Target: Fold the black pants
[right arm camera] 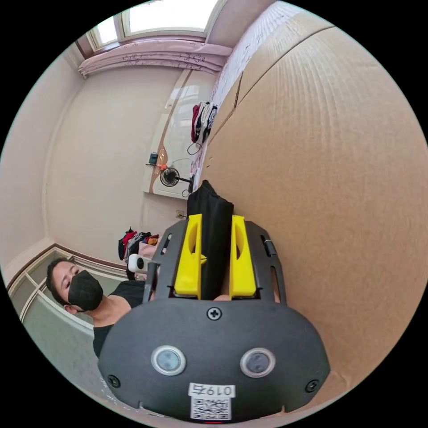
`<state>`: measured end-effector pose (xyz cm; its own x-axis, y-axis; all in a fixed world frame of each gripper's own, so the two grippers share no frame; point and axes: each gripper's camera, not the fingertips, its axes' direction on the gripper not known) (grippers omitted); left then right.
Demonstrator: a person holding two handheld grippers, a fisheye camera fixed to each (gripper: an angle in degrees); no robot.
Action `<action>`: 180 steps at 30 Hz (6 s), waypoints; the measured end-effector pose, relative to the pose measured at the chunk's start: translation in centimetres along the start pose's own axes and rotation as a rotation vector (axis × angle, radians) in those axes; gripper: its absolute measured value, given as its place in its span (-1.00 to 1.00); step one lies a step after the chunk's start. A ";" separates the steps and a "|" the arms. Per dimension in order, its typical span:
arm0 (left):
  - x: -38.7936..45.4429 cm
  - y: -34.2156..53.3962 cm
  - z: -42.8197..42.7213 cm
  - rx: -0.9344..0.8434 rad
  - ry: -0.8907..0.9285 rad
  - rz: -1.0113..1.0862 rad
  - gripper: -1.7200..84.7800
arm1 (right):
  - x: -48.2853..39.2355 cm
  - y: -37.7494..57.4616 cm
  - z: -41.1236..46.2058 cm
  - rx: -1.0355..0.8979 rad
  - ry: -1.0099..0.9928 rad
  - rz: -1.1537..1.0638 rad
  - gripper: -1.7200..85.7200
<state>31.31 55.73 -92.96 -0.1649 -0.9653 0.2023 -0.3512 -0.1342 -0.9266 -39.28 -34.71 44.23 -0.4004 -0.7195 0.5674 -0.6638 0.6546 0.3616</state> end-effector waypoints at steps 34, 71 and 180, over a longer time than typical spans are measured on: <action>8.4 -1.1 1.5 0.003 -0.110 0.041 -0.94 | -2.7 -2.5 -2.7 -0.011 0.031 -0.077 -0.84; 19.3 -2.6 -1.3 0.199 -0.106 0.280 -0.81 | -5.1 4.1 2.5 -0.062 0.158 -0.101 -0.94; -24.6 -60.0 49.8 -0.351 1.105 0.750 -0.94 | -46.5 7.2 51.3 0.157 0.272 -0.154 -0.83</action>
<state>102.36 76.36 -58.16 -0.9967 -0.0811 -0.0077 -0.0389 0.5561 -0.8302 -57.80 -8.48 -17.47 -0.1190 -0.7052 0.6989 -0.8009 0.4843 0.3523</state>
